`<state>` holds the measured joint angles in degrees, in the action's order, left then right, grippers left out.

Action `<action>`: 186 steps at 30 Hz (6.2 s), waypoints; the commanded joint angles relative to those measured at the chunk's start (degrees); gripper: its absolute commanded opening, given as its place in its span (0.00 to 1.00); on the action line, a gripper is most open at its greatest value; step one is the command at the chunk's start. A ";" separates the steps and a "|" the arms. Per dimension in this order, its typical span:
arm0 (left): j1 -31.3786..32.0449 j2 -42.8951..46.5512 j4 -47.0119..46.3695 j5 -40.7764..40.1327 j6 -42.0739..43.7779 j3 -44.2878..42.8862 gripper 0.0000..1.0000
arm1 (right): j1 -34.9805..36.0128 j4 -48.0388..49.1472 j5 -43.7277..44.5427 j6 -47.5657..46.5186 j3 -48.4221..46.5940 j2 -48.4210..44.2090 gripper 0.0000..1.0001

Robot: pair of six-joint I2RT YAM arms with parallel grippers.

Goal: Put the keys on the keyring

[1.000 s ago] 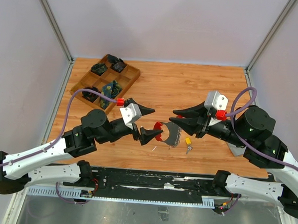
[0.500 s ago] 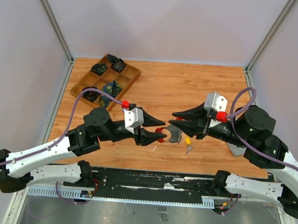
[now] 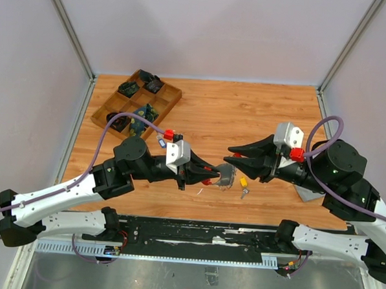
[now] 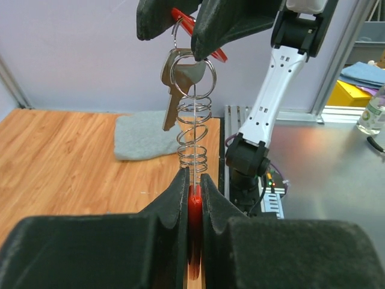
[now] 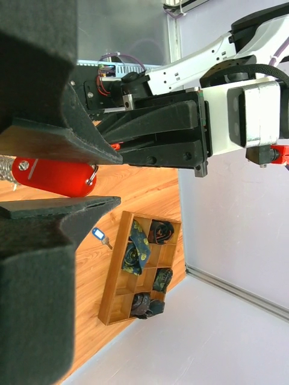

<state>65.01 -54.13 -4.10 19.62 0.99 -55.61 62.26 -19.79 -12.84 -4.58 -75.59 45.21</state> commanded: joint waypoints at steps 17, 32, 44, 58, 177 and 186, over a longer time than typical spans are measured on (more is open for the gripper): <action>0.27 1.78 -3.80 9.63 -7.32 0.29 0.00 | 1.14 -10.98 17.72 -9.90 -1.67 -6.23 0.42; 0.22 3.15 -7.41 9.36 -9.89 1.13 0.01 | 1.11 -16.60 -10.75 -13.69 1.02 -7.68 0.20; 0.20 3.23 -7.20 9.34 -9.52 0.95 0.00 | 1.15 -12.59 -11.46 -14.64 2.68 -5.60 0.22; 0.25 3.39 -6.71 9.37 -9.19 0.95 0.01 | 1.12 -8.90 -12.14 -13.63 3.22 -5.84 0.24; 0.21 1.74 -7.90 10.57 -9.92 0.96 0.00 | 1.11 -6.43 -7.77 -14.72 5.83 -8.95 0.27; 0.27 1.57 -8.03 10.71 -9.87 0.96 0.01 | 1.10 -5.58 -7.38 -14.30 6.23 -8.81 0.28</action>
<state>65.04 -52.51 -9.37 30.30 -8.43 -53.98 62.76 -27.99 -21.28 -19.68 -69.78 36.69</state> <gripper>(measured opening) 0.085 0.275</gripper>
